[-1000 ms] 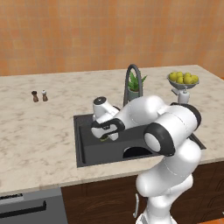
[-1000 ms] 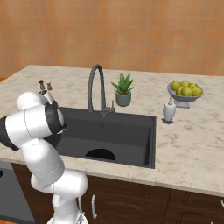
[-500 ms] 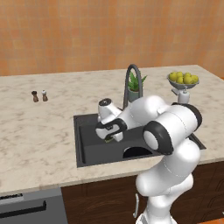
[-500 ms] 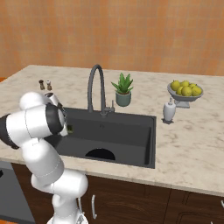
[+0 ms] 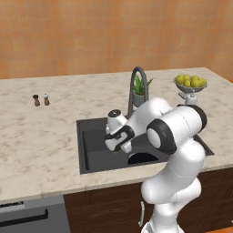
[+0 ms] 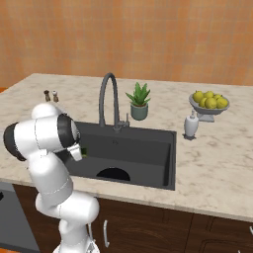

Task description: Pick the pan and sponge and place them into the sink. Then turn on the water.

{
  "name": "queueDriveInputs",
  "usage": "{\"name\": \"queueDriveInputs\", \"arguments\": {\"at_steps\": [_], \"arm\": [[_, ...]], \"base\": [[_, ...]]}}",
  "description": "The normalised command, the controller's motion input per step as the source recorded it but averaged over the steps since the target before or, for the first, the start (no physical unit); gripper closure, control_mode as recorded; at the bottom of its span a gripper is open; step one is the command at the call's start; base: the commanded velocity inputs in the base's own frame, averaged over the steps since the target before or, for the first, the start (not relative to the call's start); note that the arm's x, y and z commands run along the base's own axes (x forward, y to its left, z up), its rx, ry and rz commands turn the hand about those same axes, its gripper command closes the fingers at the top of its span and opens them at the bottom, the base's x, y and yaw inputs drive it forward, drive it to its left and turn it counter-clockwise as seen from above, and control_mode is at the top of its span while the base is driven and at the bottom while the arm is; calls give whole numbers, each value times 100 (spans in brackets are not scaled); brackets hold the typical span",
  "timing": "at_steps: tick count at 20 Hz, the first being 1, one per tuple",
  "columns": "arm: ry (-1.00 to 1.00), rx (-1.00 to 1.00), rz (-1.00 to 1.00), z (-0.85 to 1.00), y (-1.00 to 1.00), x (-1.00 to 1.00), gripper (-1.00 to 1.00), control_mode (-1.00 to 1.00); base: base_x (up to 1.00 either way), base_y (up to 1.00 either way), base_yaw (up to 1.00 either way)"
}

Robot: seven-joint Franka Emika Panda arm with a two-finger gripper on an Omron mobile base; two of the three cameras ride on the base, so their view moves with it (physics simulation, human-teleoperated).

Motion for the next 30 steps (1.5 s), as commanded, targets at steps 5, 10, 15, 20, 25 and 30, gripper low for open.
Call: {"name": "queueDriveInputs", "arguments": {"at_steps": [5, 10, 15, 20, 25, 30], "arm": [[1, 0, 0, -46, 0, 20, 100, -100], [1, 0, 0, -41, 0, 23, 100, -100], [1, 0, 0, -40, 0, 12, 100, -100], [1, 0, 0, -22, 0, 17, 100, -100], [2, 0, 0, -8, 1, 18, -100, -100], [0, 0, 0, 0, 0, 8, -100, -100]], "base": [[0, 0, 0], [0, 0, 0], [0, 0, 0], [0, 0, 0], [0, 0, 0], [0, 0, 0]]}}
